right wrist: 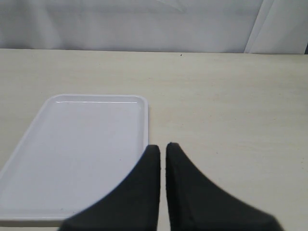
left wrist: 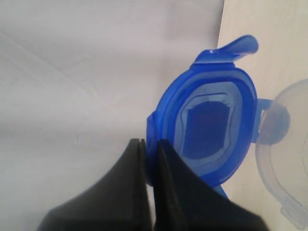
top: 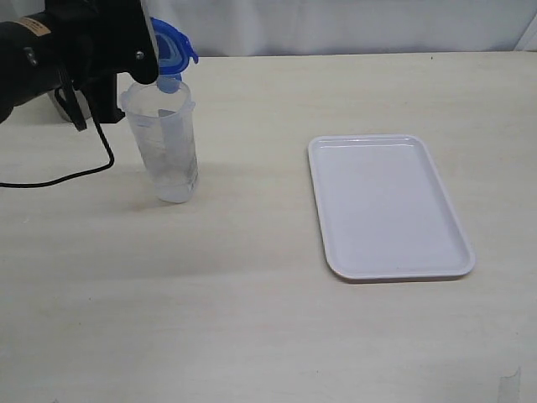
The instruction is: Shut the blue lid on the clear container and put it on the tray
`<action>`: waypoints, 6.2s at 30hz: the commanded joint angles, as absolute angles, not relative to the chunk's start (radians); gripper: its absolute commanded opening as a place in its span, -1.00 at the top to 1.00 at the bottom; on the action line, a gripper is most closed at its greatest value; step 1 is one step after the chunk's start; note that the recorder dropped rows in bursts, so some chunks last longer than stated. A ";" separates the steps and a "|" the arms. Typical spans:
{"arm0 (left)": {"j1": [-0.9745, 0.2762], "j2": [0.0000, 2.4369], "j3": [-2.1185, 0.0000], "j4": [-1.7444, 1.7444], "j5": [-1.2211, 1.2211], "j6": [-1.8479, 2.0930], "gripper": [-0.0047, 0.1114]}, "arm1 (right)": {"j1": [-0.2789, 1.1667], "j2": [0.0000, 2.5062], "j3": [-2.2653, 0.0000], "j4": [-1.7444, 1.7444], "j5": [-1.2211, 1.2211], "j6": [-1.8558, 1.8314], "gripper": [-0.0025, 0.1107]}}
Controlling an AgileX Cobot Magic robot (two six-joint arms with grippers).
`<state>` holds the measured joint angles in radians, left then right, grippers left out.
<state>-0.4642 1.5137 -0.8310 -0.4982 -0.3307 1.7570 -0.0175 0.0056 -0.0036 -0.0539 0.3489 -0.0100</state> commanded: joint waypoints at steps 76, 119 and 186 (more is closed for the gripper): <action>-0.467 1.437 -0.722 -0.533 -0.115 1.810 0.92 | -0.021 0.000 0.000 -0.056 0.345 -0.014 0.88; -0.467 1.403 -0.722 -0.534 -0.032 1.861 0.92 | -0.021 0.000 0.000 -0.056 0.345 -0.014 0.88; -0.444 1.408 -0.722 -0.509 0.025 1.854 0.92 | -0.021 0.000 0.000 -0.057 0.345 -0.014 0.88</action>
<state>-0.4195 1.4058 -0.7246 -0.5019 0.0630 1.8628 -0.0175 0.0056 -0.0036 -0.0539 0.3489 -0.0100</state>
